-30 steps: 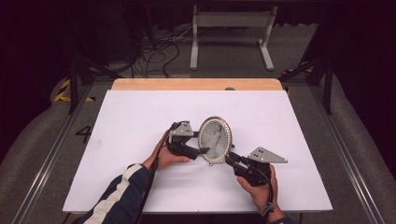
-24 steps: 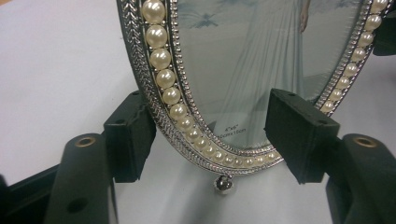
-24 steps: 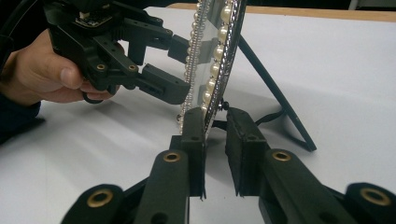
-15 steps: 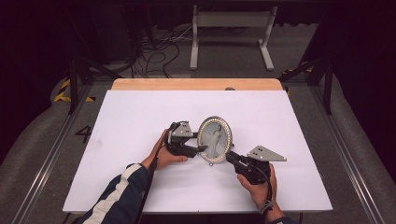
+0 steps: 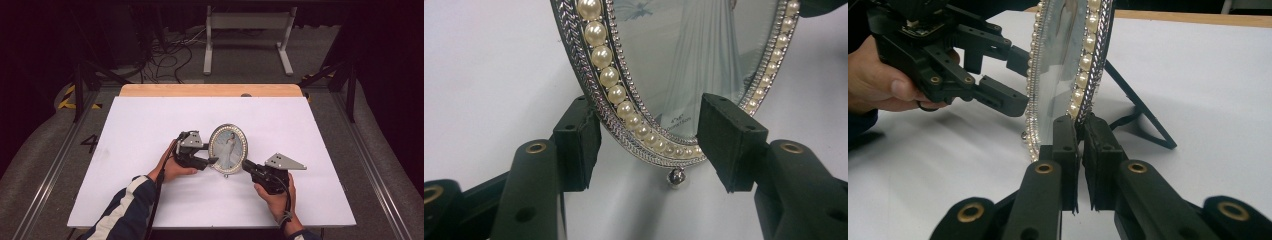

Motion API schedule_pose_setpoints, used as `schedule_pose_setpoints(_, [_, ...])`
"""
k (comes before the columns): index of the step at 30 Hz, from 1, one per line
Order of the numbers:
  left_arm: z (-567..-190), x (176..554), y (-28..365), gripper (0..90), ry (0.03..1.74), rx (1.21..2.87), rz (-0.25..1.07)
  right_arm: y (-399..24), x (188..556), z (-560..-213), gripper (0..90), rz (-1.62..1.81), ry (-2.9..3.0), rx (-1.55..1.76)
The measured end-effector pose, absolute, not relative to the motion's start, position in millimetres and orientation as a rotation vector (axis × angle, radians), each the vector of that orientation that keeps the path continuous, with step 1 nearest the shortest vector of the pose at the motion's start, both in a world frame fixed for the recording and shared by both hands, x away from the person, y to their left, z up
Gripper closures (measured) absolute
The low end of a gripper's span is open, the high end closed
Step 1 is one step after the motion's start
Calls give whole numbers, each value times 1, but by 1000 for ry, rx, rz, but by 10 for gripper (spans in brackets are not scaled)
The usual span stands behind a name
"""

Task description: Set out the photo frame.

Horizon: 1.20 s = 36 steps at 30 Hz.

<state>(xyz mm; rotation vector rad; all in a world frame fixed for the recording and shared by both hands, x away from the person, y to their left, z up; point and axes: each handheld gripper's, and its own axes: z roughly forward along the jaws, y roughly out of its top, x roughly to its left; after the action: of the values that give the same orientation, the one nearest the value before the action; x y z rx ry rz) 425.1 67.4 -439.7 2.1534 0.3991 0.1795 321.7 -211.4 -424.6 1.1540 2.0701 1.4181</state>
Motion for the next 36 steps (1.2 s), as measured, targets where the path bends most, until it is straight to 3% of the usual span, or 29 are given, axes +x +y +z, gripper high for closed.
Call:
schedule_pose_setpoints(17, [-439, 410, 79, 419, 428, 2174, 185, -211, 333, -427, 844, 1439, 2064, 1167])
schedule_pose_setpoints(22, [-438, 412, 81, 386, 442, 2128, 167, -209, 333, -426, 843, 1431, 2068, 1157])
schedule_pose_setpoints(26, [-433, 412, 87, 379, 484, 2049, 233, -209, 333, -427, 835, 1415, 2072, 1161])
schedule_pose_setpoints(36, [-431, 411, 88, 502, 496, 2015, 240, -207, 332, -428, 843, 1403, 2068, 1164])
